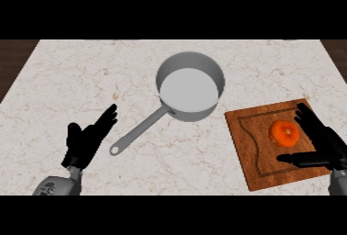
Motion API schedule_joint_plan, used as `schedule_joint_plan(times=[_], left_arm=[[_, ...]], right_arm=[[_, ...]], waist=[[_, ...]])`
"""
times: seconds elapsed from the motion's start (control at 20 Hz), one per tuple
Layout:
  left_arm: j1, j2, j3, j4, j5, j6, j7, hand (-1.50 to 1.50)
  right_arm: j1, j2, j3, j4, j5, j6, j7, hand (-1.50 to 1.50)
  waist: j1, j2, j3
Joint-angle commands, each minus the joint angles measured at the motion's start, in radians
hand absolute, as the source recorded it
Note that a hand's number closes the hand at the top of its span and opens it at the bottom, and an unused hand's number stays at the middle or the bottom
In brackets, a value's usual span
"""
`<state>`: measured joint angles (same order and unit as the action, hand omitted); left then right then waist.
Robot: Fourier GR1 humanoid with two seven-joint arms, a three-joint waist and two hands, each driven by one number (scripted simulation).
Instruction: Pick the squash from the cutting board and place it in the pot
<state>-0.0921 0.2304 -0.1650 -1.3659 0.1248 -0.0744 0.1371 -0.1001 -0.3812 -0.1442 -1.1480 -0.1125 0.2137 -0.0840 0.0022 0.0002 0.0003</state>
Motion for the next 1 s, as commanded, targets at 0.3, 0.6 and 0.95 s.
schedule_joint_plan(times=[0.3,0.6,0.95], left_arm=[[0.026,-0.034,0.031,-0.022,-0.041,-0.014,0.007,0.00],[0.054,-0.026,0.027,-0.073,-0.034,-0.039,0.027,0.00],[0.036,-0.042,0.042,0.014,-0.056,-0.024,-0.023,0.00]], right_arm=[[-0.158,0.036,-0.027,0.386,0.059,0.067,-0.234,1.50],[-0.142,0.064,-0.001,0.416,0.127,0.012,-0.369,1.50],[-0.013,0.176,0.010,0.359,0.107,-0.026,-0.471,1.50]], waist=[[0.005,0.002,0.000],[0.008,0.001,0.001],[-0.014,-0.004,-0.001]])
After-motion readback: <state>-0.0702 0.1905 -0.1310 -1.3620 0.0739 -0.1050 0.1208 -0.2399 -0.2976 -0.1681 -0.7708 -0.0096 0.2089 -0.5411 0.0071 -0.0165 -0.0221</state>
